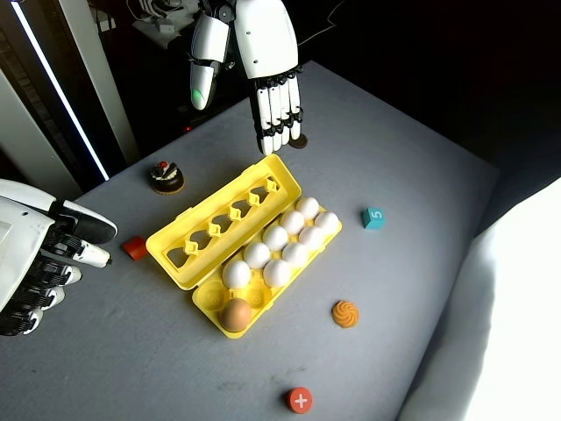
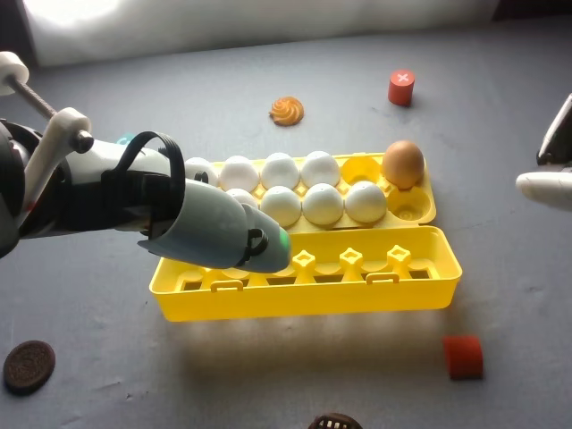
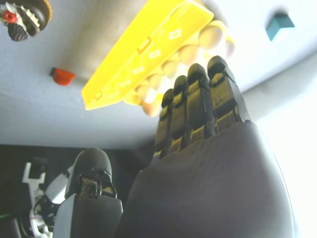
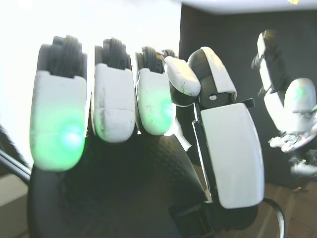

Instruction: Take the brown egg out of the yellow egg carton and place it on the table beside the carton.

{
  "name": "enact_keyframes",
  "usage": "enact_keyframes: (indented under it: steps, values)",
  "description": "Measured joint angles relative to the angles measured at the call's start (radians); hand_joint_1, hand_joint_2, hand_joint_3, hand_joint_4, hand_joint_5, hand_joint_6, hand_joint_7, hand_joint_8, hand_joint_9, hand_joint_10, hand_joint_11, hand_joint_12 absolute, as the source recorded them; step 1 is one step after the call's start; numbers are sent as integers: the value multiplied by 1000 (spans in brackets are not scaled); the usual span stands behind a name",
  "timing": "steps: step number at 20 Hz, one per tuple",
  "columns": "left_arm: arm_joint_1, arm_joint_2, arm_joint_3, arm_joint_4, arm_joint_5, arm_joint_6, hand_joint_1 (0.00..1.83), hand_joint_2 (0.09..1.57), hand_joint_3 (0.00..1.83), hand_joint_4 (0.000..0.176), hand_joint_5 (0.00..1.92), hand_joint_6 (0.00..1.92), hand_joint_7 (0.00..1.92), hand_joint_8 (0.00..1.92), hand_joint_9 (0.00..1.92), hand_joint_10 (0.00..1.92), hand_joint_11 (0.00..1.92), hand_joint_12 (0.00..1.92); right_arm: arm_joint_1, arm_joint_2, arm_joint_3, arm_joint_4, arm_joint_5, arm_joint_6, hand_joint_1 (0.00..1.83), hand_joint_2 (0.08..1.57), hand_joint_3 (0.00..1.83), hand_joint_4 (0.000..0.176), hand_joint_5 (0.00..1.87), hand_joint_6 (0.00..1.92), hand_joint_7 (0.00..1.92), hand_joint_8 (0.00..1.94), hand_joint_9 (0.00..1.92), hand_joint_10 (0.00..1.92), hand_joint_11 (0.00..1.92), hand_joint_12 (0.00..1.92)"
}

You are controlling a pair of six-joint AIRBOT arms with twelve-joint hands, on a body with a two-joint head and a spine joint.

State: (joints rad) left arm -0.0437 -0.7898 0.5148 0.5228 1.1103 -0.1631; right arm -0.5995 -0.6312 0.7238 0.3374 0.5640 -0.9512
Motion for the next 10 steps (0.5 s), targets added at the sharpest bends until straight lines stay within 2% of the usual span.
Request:
enact_keyframes:
  steps: [2,5,9,10]
  values:
    - [0,0,0,0,1,0,0,1187,47,0,41,0,20,0,0,0,0,0,0,2,0,-16,-29,-1,219,1150,9,0,235,6,207,5,164,15,0,468]
    - [0,0,0,0,1,0,0,1189,39,0,42,1,22,2,0,0,0,0,0,2,2,-102,-62,112,185,1151,3,0,233,4,201,1,160,5,0,439]
    - [0,0,0,15,3,0,0,1195,36,0,52,5,30,4,0,0,0,0,11,5,19,-144,-103,155,219,1145,0,0,255,6,223,4,181,8,0,488]
    - [0,0,0,14,4,0,0,1210,19,0,76,3,43,2,0,0,0,0,11,5,34,-172,-129,155,195,1153,2,0,192,0,152,1,124,1,0,374]
